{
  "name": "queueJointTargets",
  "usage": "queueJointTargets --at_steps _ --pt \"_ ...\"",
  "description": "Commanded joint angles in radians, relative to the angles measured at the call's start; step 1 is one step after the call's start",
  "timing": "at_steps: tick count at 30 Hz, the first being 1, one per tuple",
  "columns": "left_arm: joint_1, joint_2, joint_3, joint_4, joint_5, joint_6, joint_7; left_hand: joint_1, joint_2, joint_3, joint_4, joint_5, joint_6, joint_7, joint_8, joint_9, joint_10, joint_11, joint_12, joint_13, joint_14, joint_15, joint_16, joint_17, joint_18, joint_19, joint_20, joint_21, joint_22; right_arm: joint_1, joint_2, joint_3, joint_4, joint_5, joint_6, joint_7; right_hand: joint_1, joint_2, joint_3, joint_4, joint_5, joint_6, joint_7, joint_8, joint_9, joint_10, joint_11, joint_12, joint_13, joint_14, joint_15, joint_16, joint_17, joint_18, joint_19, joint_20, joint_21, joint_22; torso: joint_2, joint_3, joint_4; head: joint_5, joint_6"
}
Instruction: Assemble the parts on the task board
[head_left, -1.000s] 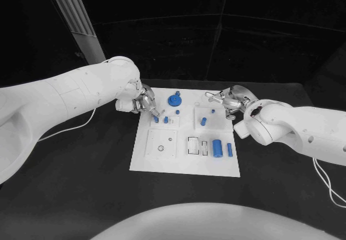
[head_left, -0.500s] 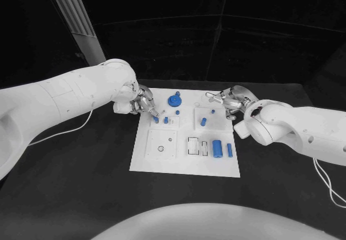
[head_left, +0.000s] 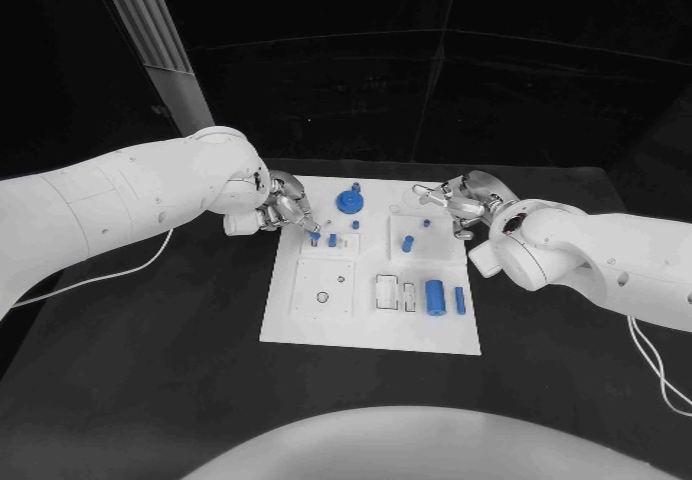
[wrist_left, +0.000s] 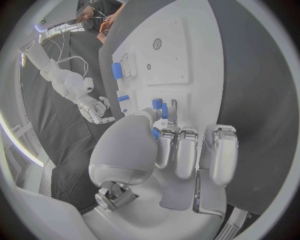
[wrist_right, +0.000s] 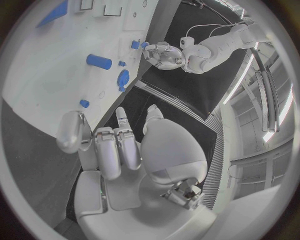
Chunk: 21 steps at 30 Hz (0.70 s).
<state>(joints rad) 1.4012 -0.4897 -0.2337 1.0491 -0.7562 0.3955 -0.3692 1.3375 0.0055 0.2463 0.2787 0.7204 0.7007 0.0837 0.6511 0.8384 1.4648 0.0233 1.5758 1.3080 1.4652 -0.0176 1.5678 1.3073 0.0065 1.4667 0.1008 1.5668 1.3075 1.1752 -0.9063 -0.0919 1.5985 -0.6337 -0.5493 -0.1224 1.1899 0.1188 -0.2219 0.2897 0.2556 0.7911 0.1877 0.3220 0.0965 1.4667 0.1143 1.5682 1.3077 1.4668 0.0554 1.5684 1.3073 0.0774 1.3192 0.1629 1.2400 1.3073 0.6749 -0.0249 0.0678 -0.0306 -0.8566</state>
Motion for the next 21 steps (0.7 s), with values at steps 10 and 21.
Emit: queueJointTargets --at_steps 10,21 --pt "0.004 -0.08 0.0 0.118 0.05 -0.21 -0.043 0.002 0.005 -0.004 0.01 -0.053 -0.022 0.006 0.003 -0.004 0.106 0.006 -0.005 0.263 0.106 0.002 0.003 0.263 -0.007 0.104 0.0 0.004 0.263 0.001 -0.005 0.001 0.001 -0.003 -0.002 0.006 0.01 -0.003 -0.006 0.0 0.003 -0.006 -0.001 0.004 0.002 0.104 -0.001 0.003 0.263 0.104 -0.006 0.002 0.264 0.014 -0.002 -0.005 -0.006 0.09 0.001 -0.0004 -0.001 0.004 -0.004" --pt "0.002 -0.12 0.0 0.178 0.043 -0.307 -0.1 0.01 0.017 -0.01 0.01 -0.112 -0.031 0.007 0.007 -0.009 0.106 0.007 -0.005 0.263 0.106 0.003 0.003 0.263 -0.007 0.104 0.001 0.004 0.263 0.001 -0.007 0.0 0.001 -0.003 -0.001 0.007 0.01 -0.003 -0.006 0.0 0.003 -0.006 -0.001 0.004 0.002 0.104 -0.001 0.003 0.263 0.104 -0.006 0.002 0.264 0.014 -0.002 -0.005 -0.006 0.09 0.001 -0.001 -0.0014 0.008 -0.006"
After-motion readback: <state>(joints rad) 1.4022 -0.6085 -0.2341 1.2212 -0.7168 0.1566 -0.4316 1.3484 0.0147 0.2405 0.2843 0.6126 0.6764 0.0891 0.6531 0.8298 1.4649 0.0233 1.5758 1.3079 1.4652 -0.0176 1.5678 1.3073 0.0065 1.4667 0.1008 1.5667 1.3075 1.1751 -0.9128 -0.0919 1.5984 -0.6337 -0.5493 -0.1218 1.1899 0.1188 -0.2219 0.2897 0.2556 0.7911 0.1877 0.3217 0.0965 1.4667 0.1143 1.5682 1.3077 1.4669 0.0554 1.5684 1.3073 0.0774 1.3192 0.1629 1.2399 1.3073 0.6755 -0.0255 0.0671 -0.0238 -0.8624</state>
